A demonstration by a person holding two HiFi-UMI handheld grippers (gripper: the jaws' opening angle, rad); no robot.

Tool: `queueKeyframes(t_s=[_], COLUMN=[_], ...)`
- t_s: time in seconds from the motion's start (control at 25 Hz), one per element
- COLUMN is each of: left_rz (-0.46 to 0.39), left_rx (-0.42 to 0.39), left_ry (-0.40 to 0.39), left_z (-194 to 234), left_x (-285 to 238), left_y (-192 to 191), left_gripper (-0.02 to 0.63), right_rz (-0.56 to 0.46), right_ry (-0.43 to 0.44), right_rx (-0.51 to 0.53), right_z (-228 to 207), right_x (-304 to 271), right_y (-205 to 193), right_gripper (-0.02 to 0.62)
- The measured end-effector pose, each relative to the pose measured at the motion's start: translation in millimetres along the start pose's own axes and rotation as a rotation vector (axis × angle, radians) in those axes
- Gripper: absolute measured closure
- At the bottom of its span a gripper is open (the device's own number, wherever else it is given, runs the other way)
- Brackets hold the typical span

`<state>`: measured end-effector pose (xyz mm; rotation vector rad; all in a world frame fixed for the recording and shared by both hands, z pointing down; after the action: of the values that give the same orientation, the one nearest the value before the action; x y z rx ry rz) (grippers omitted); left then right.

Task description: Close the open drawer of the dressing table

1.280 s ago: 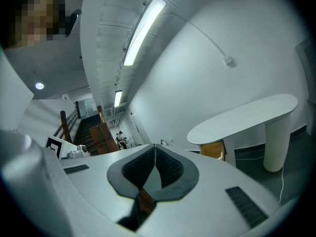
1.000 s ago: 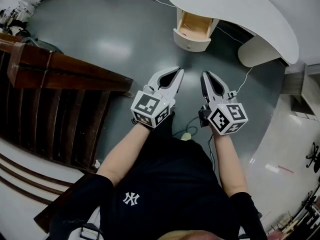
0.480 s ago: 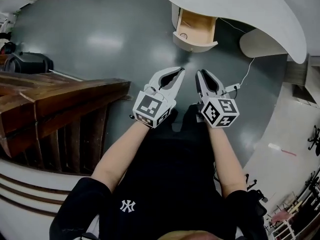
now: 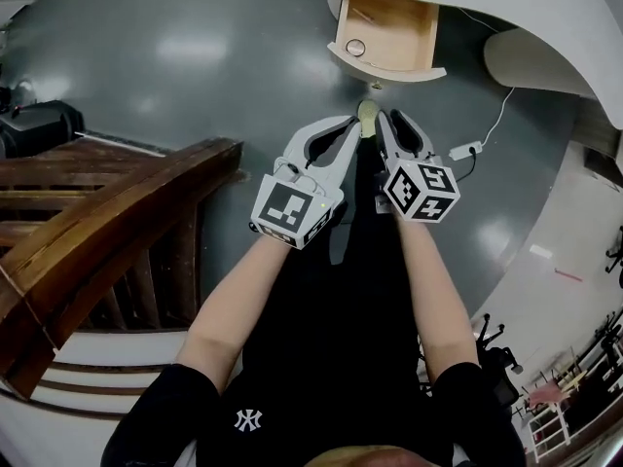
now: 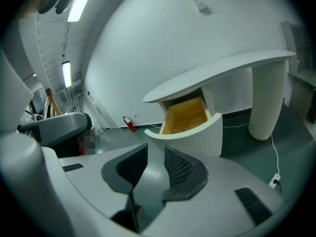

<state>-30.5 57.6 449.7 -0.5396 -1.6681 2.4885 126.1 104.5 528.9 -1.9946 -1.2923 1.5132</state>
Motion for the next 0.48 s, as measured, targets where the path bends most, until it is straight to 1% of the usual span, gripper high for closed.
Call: queueKeyframes(t_s=[0.24,0.36,0.48], left_rz=[0.024,0.03,0.029], left_rx=[0.026,0.032,0.041], left_ry=[0.019,0.027,0.035], left_z=[34,46,57], left_x=[-30,-34,-41], left_y=[-51,-68,-81], left_gripper=[0.597,0.597,0.597], right_rz=[0.053,0.071,0.086], right_ry=[-0.071,-0.098,-0.107], right_rx=[-0.065,-0.091,-0.114], right_z=[-29,-37,-45], right_x=[-65,-87,-106], right_y=[-44,-62,-75], right_gripper=[0.467,0.452,0.445])
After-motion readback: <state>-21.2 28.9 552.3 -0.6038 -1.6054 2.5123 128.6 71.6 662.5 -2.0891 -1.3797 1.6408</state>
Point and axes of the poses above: the fingertips, and each gripper's own axes: x backward along the fingers, z to its left, y out of its top, the point moved 9 cm from there along x, backward along the fingers, and after that the axes turned 9 degrees about -y, right-handed, at the moved point
